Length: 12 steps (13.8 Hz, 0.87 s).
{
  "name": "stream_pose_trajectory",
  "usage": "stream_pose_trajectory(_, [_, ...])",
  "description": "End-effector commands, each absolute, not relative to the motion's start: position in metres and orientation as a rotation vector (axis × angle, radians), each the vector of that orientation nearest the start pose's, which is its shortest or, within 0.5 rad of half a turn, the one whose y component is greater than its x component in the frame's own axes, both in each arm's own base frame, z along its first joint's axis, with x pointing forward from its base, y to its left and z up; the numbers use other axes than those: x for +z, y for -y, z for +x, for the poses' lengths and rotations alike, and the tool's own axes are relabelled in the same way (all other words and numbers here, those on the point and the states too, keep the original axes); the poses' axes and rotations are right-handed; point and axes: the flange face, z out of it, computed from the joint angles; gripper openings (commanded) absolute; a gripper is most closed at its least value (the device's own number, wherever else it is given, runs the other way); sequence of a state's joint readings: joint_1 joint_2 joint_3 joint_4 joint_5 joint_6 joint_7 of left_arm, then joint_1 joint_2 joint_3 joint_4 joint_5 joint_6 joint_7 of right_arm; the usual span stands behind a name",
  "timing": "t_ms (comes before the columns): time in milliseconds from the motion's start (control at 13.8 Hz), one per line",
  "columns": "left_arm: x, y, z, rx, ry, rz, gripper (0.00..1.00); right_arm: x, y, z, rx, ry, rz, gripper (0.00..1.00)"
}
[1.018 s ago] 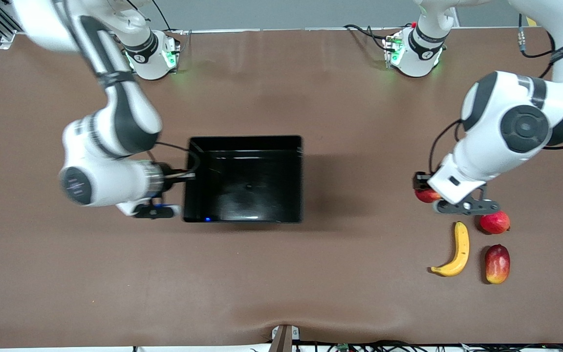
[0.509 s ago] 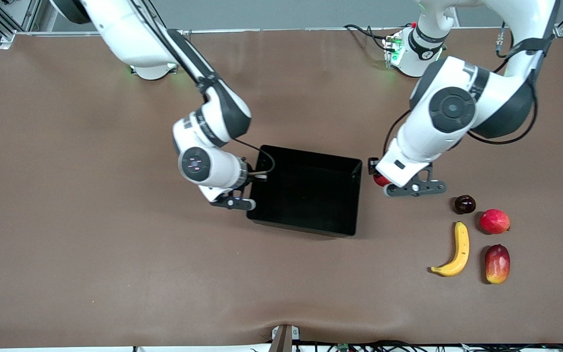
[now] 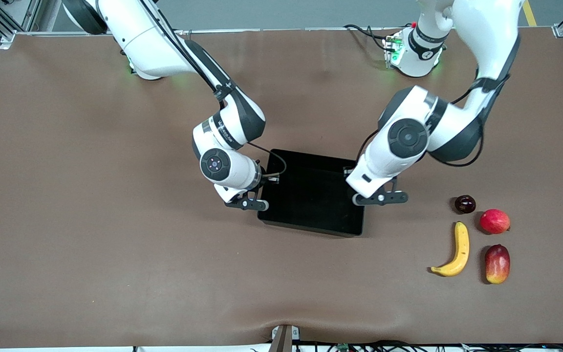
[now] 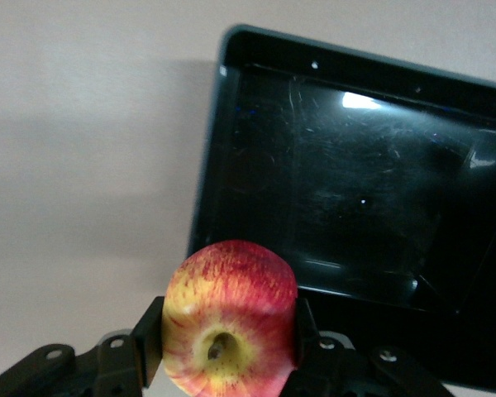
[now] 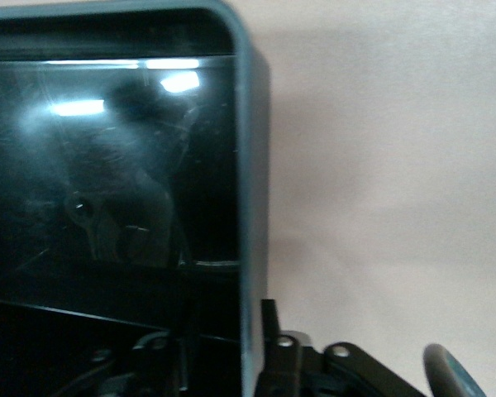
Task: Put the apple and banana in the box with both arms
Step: 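Release the apple into the box with the left gripper while the right gripper withdraws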
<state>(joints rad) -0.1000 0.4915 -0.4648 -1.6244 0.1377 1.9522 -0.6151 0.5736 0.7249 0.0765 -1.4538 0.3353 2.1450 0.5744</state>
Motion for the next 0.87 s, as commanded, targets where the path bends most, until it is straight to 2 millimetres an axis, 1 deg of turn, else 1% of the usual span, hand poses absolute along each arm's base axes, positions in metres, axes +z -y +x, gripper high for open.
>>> stream_pose_trajectory(0, [0.329,0.334,0.583,0.194,0.052,-3.145,0.00,0.293,-0.440,0.582,0.293,-0.166,-2.862,1.00])
stream_pose_trajectory(73, [0.314,0.340,0.581,0.204,0.091,-3.144,0.00,0.305,-0.431,0.583,0.350,-0.170,-2.870,1.00])
stream_pose_trajectory(145, [0.298,0.348,0.578,0.211,0.106,-3.141,0.00,0.322,-0.418,0.590,0.386,-0.175,-2.873,1.00])
stream_pose_trajectory(218, [0.283,0.356,0.575,0.194,0.090,-3.126,0.00,0.345,-0.401,0.601,0.414,-0.189,-2.869,1.00])
stream_pose_trajectory(364, [0.256,0.358,0.573,0.178,0.064,-3.076,0.00,0.387,-0.364,0.620,0.474,-0.215,-2.866,1.00])
stream_pose_trajectory(509, [0.238,0.357,0.571,0.205,0.053,-3.060,0.00,0.419,-0.319,0.638,0.503,-0.258,-2.865,1.00])
stream_pose_trajectory(582, [0.232,0.356,0.570,0.221,0.052,-3.057,0.14,0.438,-0.290,0.645,0.504,-0.270,-2.856,1.00])
stream_pose_trajectory(655, [0.230,0.357,0.570,0.224,0.050,-3.057,0.33,0.452,-0.261,0.653,0.487,-0.258,-2.847,1.00])
stream_pose_trajectory(727, [0.228,0.360,0.567,0.230,0.045,-3.055,0.60,0.471,-0.225,0.661,0.437,-0.258,-2.839,1.00])
stream_pose_trajectory(800, [0.230,0.359,0.569,0.224,0.046,-3.056,1.00,0.494,-0.198,0.658,0.386,-0.246,-2.868,1.00])
